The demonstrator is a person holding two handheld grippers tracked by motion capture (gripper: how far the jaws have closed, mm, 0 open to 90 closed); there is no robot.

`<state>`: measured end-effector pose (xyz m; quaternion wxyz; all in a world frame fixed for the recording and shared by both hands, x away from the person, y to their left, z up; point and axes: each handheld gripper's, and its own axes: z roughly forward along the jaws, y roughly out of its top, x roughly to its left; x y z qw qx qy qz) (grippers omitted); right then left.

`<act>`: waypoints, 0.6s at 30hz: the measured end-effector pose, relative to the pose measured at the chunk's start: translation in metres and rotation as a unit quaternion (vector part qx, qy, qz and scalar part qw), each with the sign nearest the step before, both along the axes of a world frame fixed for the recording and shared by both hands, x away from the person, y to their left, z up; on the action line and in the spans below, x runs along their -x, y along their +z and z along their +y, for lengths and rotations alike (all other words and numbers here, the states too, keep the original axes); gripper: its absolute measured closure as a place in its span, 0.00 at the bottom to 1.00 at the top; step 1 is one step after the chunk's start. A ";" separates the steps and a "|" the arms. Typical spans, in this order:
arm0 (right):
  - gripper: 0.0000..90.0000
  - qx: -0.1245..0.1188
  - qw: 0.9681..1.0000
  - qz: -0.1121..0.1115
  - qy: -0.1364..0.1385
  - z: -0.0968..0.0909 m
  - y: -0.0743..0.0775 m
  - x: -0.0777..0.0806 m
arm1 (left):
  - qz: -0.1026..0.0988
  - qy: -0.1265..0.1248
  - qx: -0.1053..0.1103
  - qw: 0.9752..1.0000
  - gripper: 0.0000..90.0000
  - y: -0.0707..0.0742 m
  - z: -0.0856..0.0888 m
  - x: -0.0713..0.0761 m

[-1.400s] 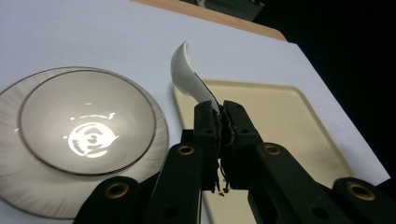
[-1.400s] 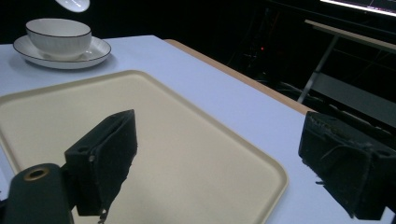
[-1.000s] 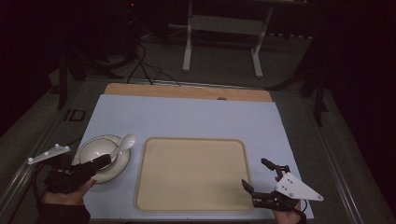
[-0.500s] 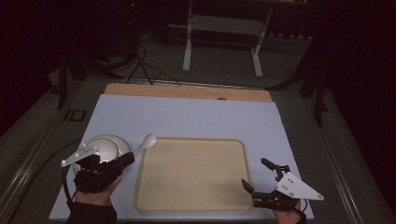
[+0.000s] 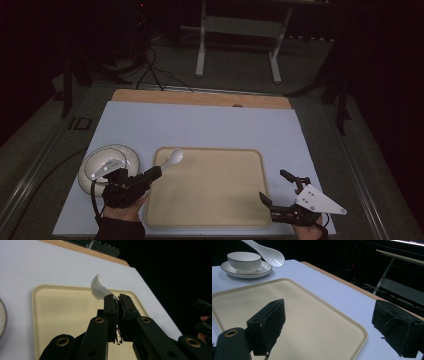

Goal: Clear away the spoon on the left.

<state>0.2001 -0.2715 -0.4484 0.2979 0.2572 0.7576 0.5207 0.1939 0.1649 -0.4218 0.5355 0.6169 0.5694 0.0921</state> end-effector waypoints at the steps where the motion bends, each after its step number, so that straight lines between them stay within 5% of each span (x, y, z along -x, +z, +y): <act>1: 0.13 -0.001 1.000 0.001 -0.001 0.000 0.000 0.000 | -0.002 0.010 0.001 1.000 0.95 -0.002 -0.001 0.001; 7: 0.13 0.000 1.000 0.003 -0.004 0.000 -0.001 -0.001 | -0.005 0.030 0.018 0.999 0.95 -0.014 -0.006 0.005; 18: 0.13 0.003 1.000 0.001 -0.005 0.003 -0.001 -0.001 | -0.024 0.071 -0.005 0.997 0.95 -0.029 -0.017 0.016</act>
